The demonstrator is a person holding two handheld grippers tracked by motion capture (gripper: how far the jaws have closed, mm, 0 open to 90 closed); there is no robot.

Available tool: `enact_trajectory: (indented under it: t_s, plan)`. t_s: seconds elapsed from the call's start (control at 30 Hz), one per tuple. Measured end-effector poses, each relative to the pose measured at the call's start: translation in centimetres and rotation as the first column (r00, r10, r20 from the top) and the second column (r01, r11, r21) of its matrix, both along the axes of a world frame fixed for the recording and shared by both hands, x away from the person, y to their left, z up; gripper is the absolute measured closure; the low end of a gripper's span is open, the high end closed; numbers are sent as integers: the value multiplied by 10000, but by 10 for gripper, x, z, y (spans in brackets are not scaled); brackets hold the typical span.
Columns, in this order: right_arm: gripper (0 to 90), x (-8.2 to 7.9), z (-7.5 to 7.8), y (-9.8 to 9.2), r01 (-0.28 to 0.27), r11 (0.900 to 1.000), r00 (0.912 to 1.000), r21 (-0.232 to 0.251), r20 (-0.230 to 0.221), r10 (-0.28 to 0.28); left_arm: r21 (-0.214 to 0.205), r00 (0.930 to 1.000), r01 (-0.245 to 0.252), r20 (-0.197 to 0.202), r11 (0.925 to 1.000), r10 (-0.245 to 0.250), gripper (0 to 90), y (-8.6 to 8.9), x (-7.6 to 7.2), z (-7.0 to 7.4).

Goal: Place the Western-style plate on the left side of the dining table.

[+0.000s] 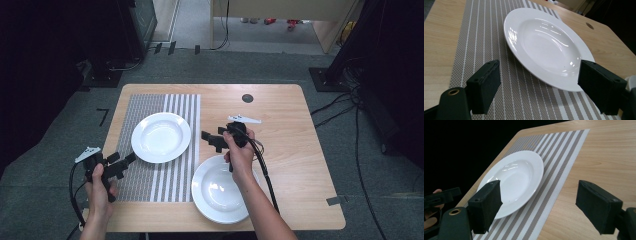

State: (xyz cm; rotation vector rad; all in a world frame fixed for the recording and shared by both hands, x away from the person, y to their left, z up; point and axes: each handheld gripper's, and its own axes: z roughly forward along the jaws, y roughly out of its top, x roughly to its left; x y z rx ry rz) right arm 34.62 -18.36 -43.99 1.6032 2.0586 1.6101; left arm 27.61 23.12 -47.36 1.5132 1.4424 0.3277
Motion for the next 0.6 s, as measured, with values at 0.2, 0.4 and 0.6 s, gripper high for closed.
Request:
enact_trajectory:
  t_s: [0.2, 0.4, 0.6]
  plan:
    - [195, -17, 1, -18, -57, 9999, 9998, -152, 165, 59, 628, 9987, 113, 487, 9980, -144, 146, -4, -20, -1]
    - [190, -35, -2, -37, -137, 9994, 9996, -326, 234, 144, 1237, 9986, -222, 497, 9921, 162, 103, -5, -38, -9]
    - [180, -53, -8, -62, -142, 9990, 9994, -413, 315, 155, 2240, 9982, -526, 390, 9732, 450, 102, -8, -48, -25]
